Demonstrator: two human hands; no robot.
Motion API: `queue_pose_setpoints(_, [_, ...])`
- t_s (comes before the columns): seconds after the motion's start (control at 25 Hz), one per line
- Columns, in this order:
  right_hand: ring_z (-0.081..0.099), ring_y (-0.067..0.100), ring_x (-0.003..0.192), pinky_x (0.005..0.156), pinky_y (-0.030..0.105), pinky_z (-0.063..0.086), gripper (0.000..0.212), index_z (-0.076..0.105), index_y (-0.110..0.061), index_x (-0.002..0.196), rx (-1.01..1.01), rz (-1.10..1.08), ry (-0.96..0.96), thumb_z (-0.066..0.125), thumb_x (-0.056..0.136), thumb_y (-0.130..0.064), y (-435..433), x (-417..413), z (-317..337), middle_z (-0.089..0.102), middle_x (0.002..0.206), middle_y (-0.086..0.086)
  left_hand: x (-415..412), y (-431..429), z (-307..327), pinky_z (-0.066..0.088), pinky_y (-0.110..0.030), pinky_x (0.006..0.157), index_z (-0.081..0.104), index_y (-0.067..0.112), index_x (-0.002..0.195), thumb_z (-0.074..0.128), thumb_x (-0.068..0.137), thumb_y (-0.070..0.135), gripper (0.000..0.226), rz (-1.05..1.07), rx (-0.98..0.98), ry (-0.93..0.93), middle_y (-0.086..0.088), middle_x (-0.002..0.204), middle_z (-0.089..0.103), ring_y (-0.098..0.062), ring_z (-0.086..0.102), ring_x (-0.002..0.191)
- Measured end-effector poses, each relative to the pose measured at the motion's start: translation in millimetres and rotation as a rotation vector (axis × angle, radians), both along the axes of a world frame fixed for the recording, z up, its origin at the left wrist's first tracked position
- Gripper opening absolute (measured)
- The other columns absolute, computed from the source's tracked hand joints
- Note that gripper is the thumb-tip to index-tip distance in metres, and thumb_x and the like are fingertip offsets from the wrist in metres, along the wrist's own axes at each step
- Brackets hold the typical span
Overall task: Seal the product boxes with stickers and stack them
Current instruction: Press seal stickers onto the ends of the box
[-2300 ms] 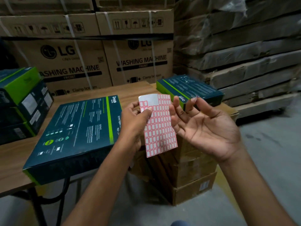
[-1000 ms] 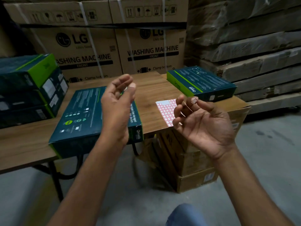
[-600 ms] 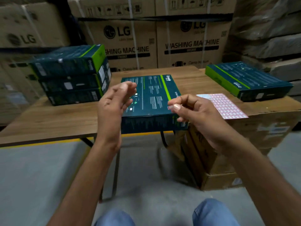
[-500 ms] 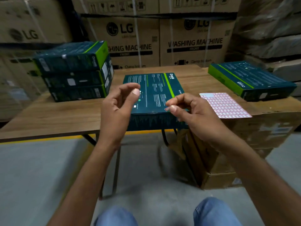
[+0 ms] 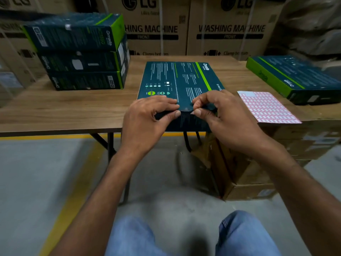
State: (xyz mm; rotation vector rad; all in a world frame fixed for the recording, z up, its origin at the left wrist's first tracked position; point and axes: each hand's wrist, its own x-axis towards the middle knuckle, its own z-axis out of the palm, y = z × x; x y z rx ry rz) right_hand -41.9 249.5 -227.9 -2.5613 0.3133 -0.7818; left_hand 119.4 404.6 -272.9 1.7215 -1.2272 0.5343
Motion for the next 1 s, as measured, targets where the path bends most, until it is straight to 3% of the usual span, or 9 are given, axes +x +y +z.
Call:
queue_pose_setpoints(0.32, [0.055, 0.013, 0.108, 0.093, 0.042, 0.047, 0.019, 0.057, -0.043, 0.097, -0.043, -0.016, 0.037, 0.070, 0.098, -0.030, 4, 7, 2, 0.069, 0.111, -0.014, 4, -6, -5, 0.056, -0.048, 0.097, 0.084, 0.022, 0.102, 0.082, 0.091, 0.034, 0.016, -0.014, -0.013, -0.013, 0.010, 0.110, 0.079, -0.007, 0.071, 0.114])
queue_pose_setpoints(0.64, [0.053, 0.013, 0.107, 0.086, 0.037, 0.044, 0.006, 0.066, -0.033, 0.104, -0.111, -0.051, 0.078, 0.068, 0.099, -0.032, 0, 10, 8, 0.068, 0.110, -0.012, 5, -7, -7, 0.056, -0.047, 0.098, 0.084, 0.021, 0.102, 0.083, 0.090, 0.035, 0.019, -0.025, -0.028, 0.016, 0.011, 0.110, 0.078, -0.006, 0.071, 0.114])
queue_pose_setpoints(0.84, [0.050, 0.011, 0.102, 0.081, 0.031, 0.033, 0.011, 0.068, -0.028, 0.109, -0.208, -0.055, 0.067, 0.068, 0.099, -0.032, -1, 13, 7, 0.066, 0.109, -0.010, 7, -7, -8, 0.056, -0.047, 0.099, 0.084, 0.022, 0.103, 0.082, 0.090, 0.037, 0.020, -0.021, -0.021, 0.026, 0.012, 0.111, 0.078, -0.006, 0.070, 0.115])
queue_pose_setpoints(1.0, [0.051, 0.013, 0.104, 0.082, 0.033, 0.036, 0.011, 0.068, -0.028, 0.110, -0.215, -0.046, 0.087, 0.068, 0.099, -0.032, -1, 13, 8, 0.065, 0.109, -0.009, 6, -7, -7, 0.055, -0.047, 0.100, 0.084, 0.023, 0.103, 0.082, 0.089, 0.038, 0.021, -0.022, -0.021, 0.037, 0.012, 0.111, 0.078, -0.006, 0.070, 0.114])
